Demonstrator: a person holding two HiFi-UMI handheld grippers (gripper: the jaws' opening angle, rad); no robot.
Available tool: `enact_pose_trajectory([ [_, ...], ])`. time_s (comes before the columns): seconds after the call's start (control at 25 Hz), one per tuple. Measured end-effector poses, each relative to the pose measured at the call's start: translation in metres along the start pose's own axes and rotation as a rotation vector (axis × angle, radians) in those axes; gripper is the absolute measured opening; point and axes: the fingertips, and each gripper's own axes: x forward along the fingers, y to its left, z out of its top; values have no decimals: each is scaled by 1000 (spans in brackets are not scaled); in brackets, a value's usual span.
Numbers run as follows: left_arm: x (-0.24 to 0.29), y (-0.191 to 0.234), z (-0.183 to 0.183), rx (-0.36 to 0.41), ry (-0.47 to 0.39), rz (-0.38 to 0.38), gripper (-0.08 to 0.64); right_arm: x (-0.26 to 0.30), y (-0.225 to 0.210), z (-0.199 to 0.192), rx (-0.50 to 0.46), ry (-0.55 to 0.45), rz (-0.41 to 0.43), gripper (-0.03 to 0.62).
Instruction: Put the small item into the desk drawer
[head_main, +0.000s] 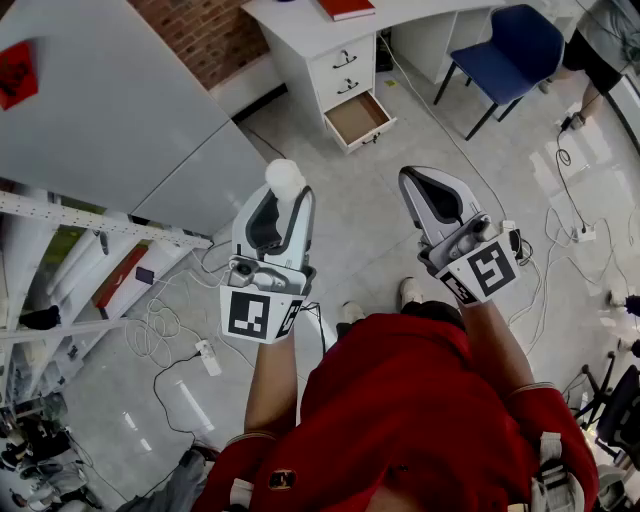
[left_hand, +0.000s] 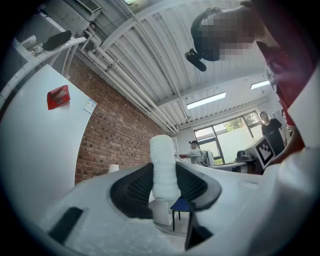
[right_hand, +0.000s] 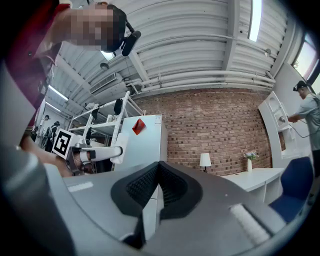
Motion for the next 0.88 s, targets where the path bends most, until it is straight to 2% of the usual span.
enact_pose_trajectory([
  [0.24,-12,14,0,3,-4,4,143,9,11,4,2,-37,-6,11],
  [0.48,-25,36,-6,-1,-4,-5,143,14,17,-1,-28,-14,-53,11],
  [0.88,0,53,-26,-9,2,-43,143,12,-12,-9,-61,29,-129,11],
])
